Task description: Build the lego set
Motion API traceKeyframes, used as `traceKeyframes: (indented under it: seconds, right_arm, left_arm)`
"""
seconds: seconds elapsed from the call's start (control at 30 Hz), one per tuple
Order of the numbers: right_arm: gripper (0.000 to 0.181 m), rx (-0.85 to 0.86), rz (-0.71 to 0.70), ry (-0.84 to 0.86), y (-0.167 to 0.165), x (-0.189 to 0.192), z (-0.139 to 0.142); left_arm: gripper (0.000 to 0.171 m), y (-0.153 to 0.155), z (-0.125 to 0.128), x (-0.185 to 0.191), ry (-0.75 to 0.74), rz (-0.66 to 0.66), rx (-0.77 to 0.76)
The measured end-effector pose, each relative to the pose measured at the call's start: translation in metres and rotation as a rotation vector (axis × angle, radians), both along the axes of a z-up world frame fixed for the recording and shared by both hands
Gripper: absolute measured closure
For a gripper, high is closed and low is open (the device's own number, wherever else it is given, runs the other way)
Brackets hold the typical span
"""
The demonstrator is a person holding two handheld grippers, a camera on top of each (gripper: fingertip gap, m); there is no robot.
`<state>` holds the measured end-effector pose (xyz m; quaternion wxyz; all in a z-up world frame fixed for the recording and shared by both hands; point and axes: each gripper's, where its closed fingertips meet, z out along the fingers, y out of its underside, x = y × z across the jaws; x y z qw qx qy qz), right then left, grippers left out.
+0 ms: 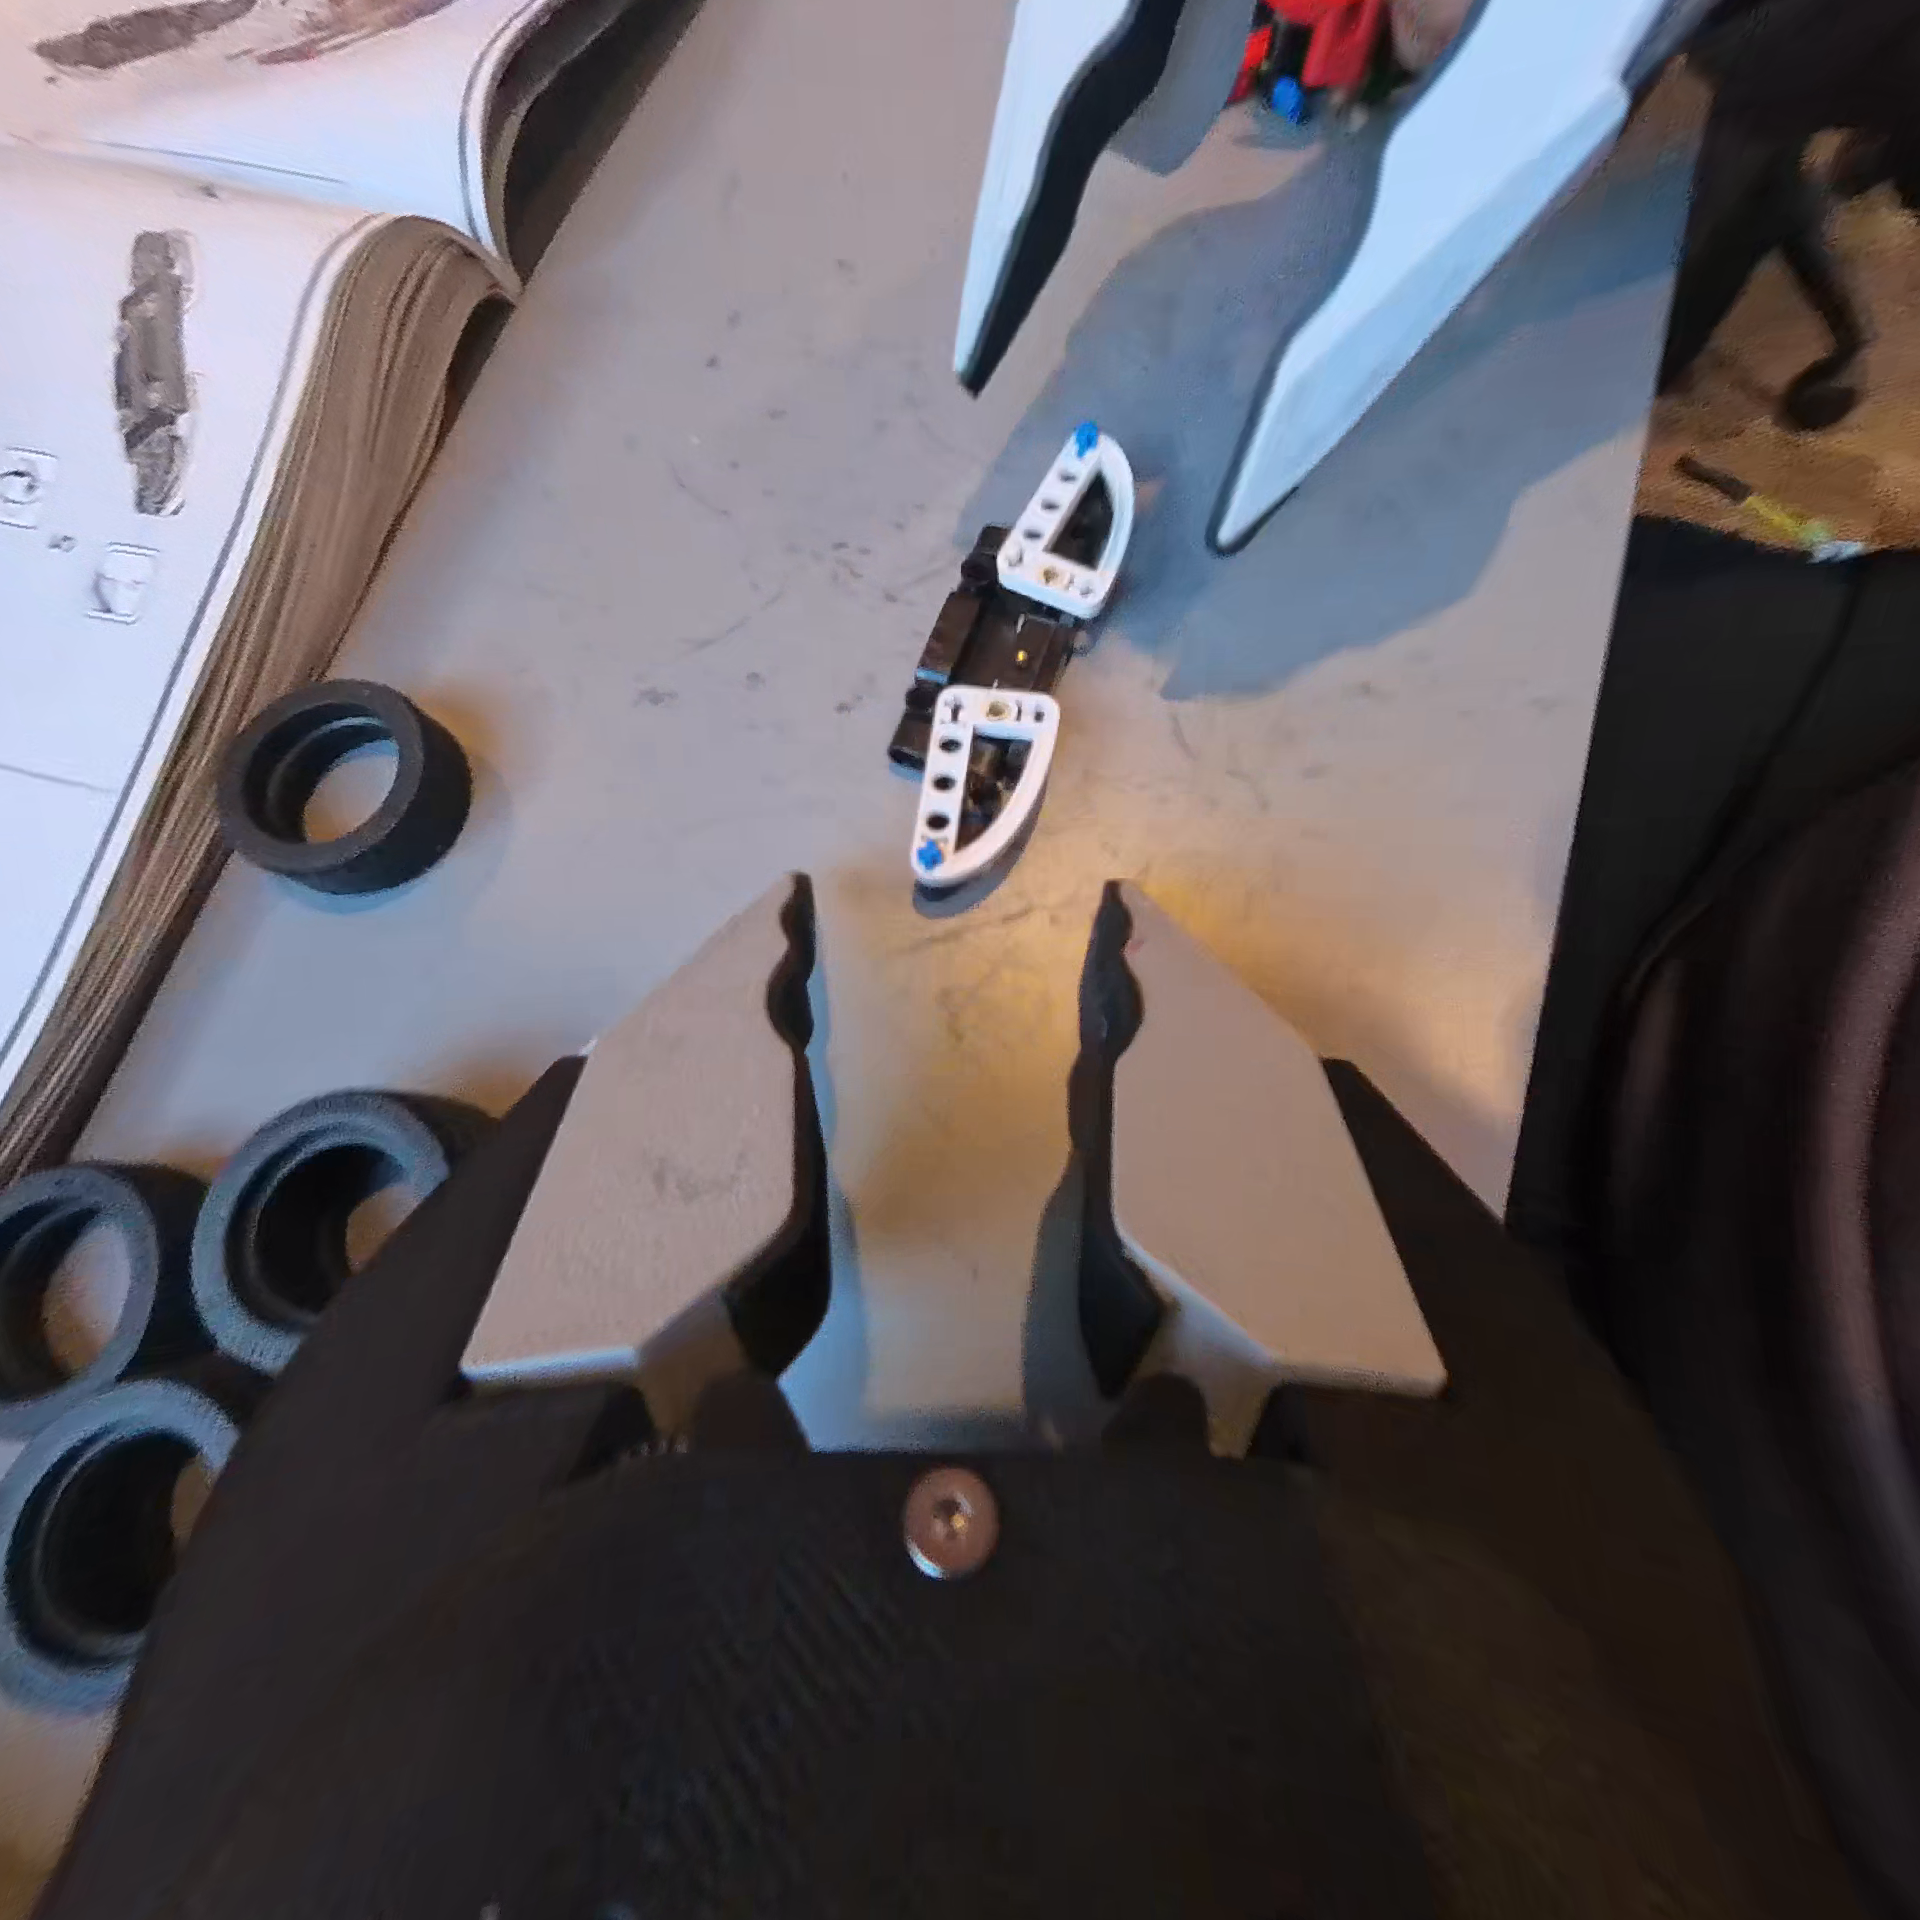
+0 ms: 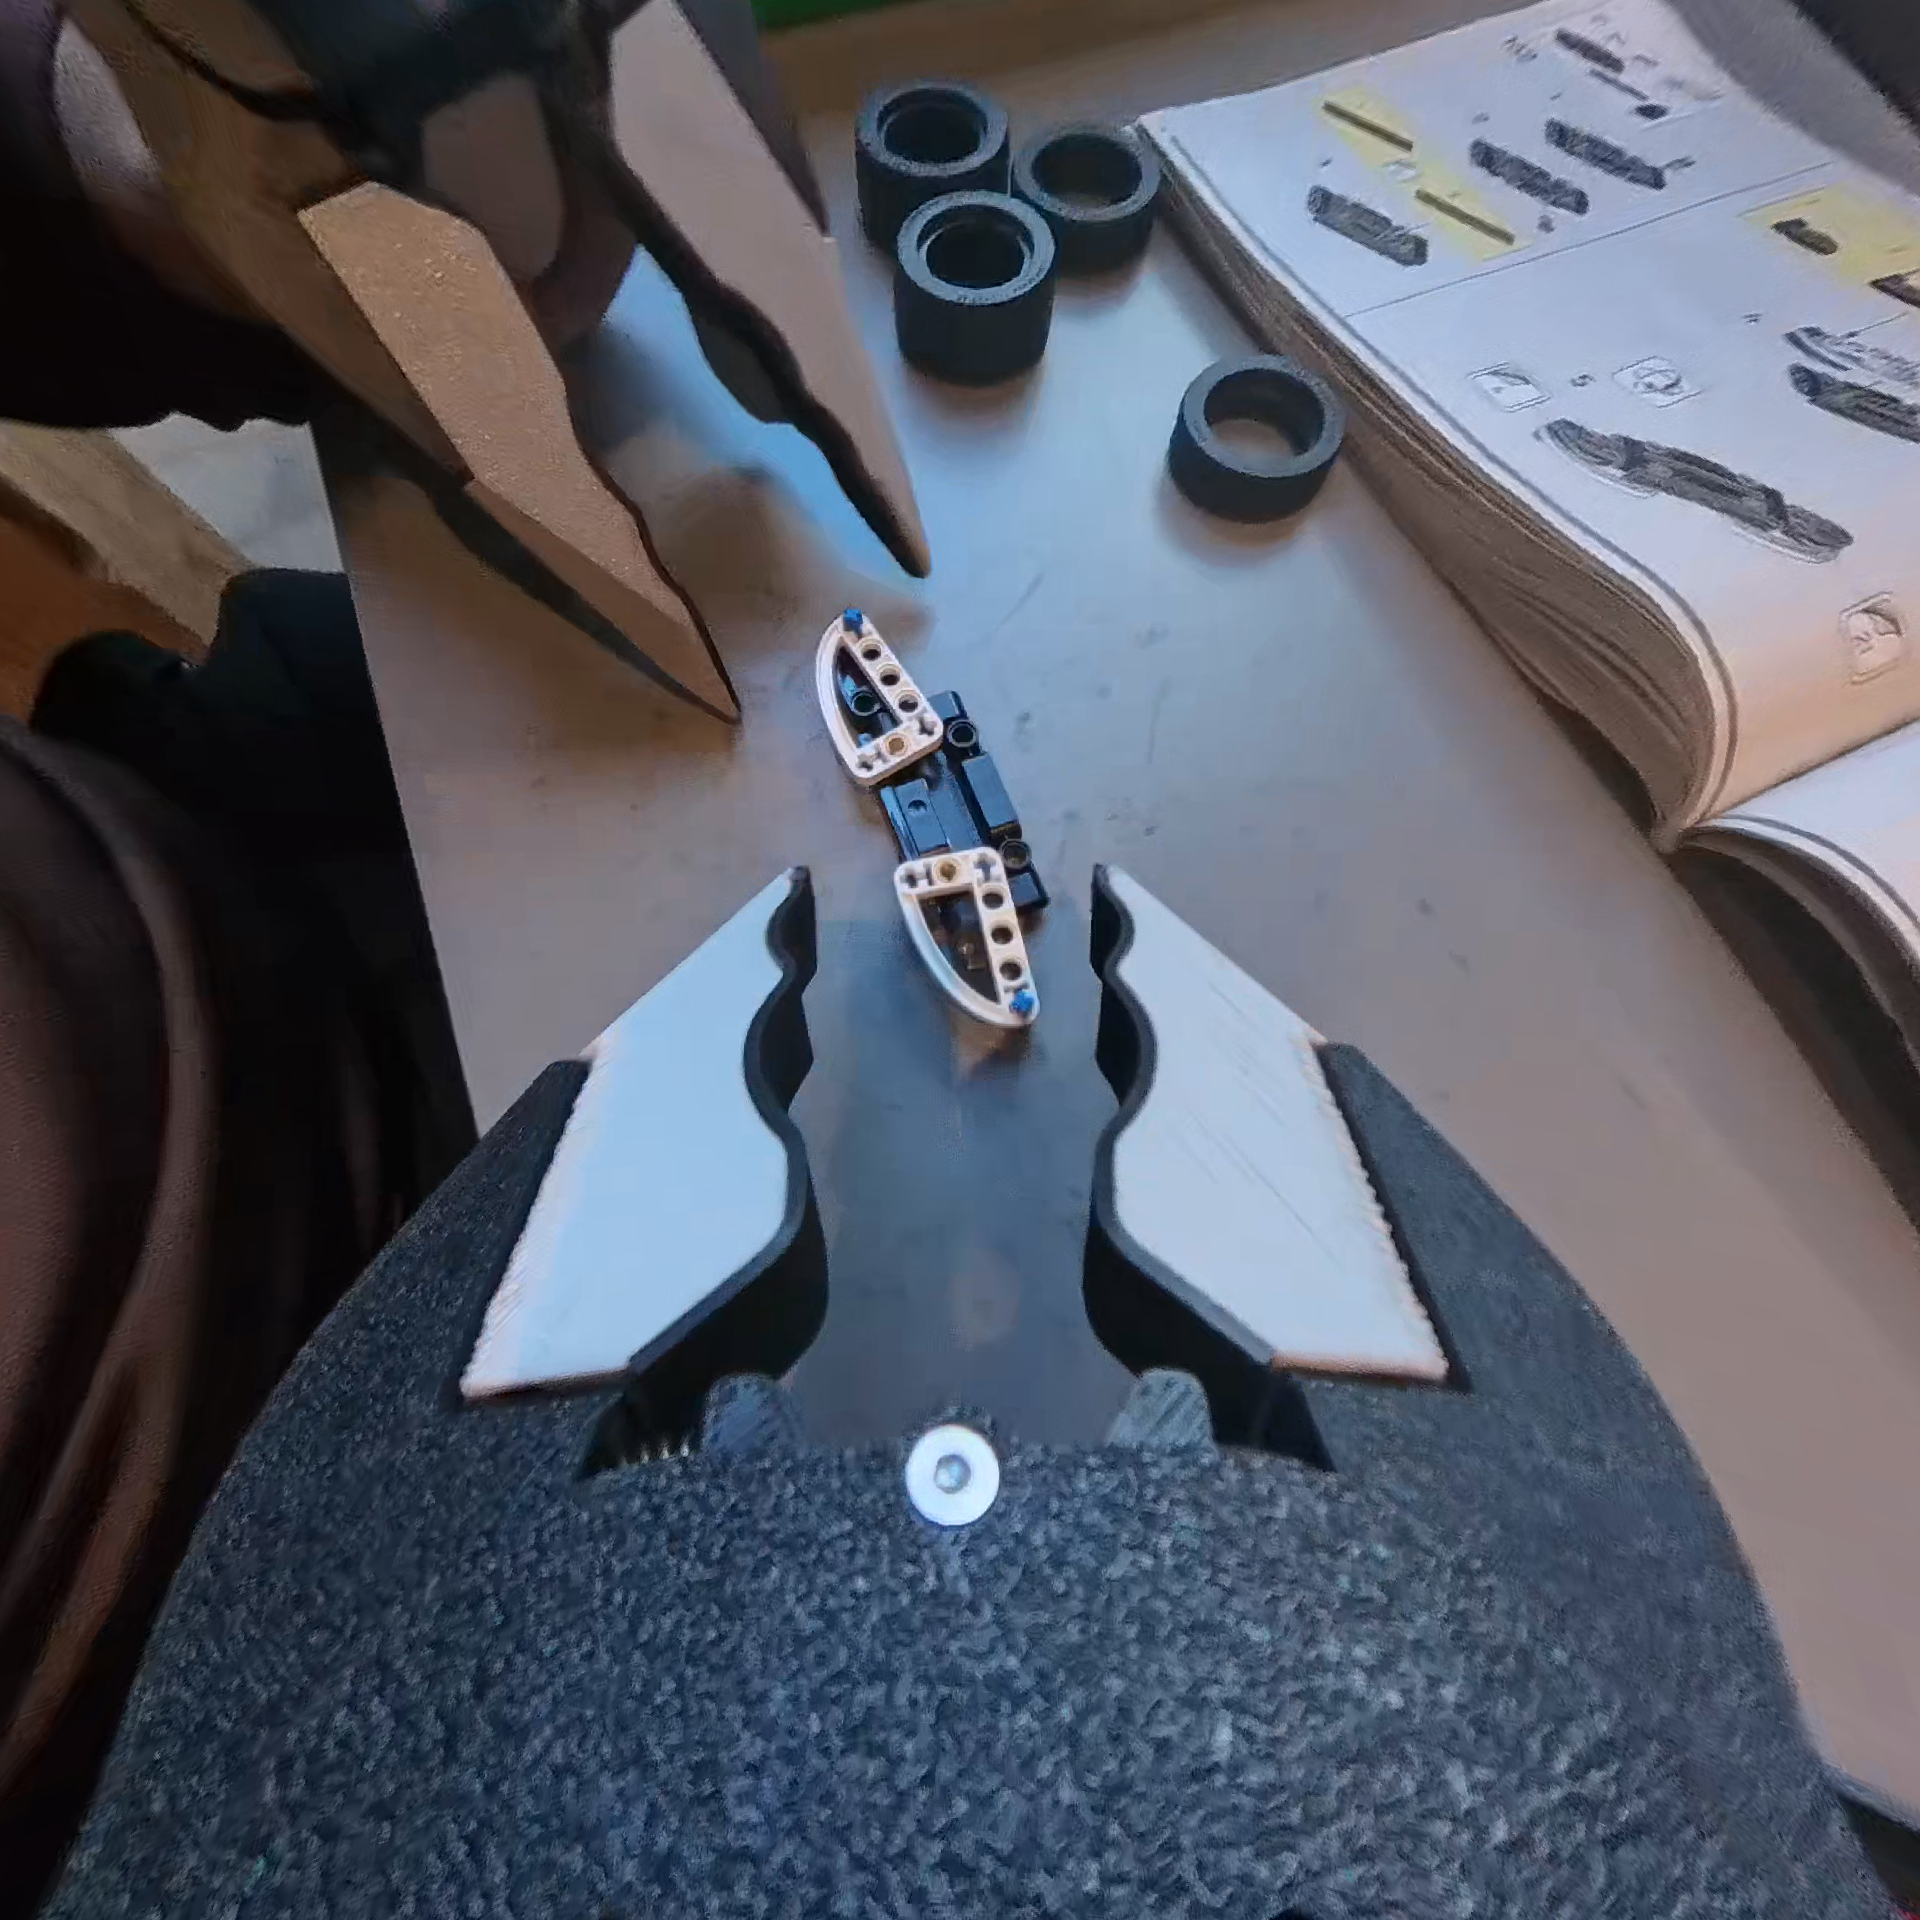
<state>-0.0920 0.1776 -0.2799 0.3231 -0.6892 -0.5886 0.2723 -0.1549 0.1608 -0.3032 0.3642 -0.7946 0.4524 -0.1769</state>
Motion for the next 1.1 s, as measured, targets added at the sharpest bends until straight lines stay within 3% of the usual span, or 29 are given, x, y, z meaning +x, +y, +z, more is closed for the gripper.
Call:
traceKeyframes:
  seconds: [0.23,0.33,0.6,1.1]
  right_arm:
    - [0.128,0.043,0.089,-0.218,-0.003,-0.002,-0.024]
    - [0.129,0.009,0.103,-0.214,-0.001,-0.004,-0.027]
    - [0.143,-0.05,0.172,-0.205,0.001,-0.007,-0.029]
    - [0.149,-0.046,0.287,-0.19,-0.006,-0.013,-0.03]
  left_arm:
    - [0.116,0.006,0.001,0.017,-0.095,-0.173,-0.196]
    - [0.117,0.007,0.002,0.023,-0.113,-0.236,-0.233]
    - [0.139,0.013,-0.002,0.022,-0.057,-0.347,-0.176]
    - [0.143,0.003,-0.002,0.021,-0.045,-0.429,-0.165]
